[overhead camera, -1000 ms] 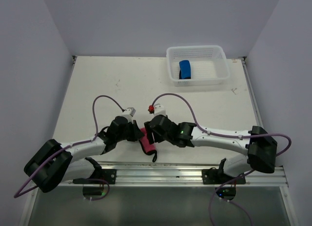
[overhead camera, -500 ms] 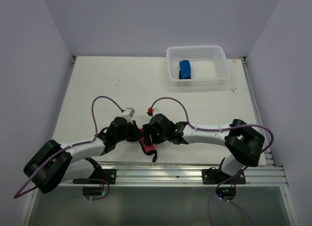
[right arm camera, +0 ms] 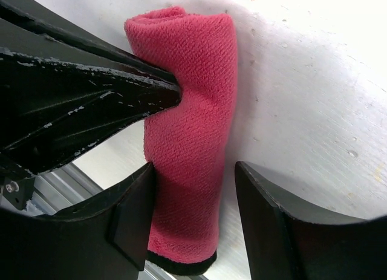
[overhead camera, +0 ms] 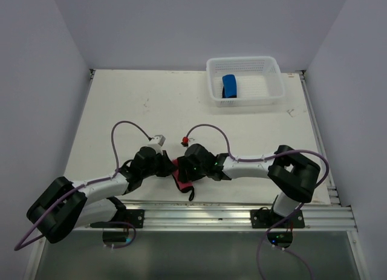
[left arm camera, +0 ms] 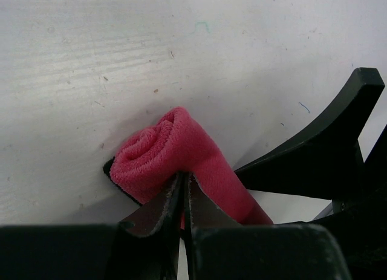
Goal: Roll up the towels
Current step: Roll the towel, then place the rolled towel into the container
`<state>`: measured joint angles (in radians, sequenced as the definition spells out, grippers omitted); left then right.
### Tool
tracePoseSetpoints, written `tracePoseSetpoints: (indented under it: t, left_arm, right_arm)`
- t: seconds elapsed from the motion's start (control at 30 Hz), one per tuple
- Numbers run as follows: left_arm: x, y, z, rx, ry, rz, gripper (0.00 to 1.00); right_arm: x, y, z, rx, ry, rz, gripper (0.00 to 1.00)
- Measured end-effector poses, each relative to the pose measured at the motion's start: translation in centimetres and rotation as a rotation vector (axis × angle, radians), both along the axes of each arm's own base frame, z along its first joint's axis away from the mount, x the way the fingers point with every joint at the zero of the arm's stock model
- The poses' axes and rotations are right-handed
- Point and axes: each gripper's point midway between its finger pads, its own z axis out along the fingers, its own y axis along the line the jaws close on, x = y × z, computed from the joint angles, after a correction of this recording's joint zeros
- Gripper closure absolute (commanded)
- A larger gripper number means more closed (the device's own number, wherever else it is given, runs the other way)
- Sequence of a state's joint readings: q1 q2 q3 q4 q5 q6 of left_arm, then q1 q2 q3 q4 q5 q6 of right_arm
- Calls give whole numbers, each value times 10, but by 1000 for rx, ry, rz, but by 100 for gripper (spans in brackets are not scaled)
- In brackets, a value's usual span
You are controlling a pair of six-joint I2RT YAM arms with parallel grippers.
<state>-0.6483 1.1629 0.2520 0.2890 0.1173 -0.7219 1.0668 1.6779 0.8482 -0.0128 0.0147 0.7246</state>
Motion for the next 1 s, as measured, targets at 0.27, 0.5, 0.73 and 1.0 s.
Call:
tracePoseSetpoints:
  t: [0.27, 0.5, 0.73, 1.0]
  left_arm:
    - [-3, 5, -2, -10, 1, 29, 94]
    - [-7, 11, -1, -34, -2, 65, 94]
    - [-7, 15, 2, -29, 11, 95, 83]
    - [22, 31, 58, 71, -41, 223, 64]
  right_arm:
    - [-8, 16, -3, -46, -61, 26, 49]
    - [-9, 25, -7, -130, -142, 13, 69]
    - [-7, 19, -7, -171, -162, -7, 91]
    - [-2, -12, -3, -289, -201, -27, 100]
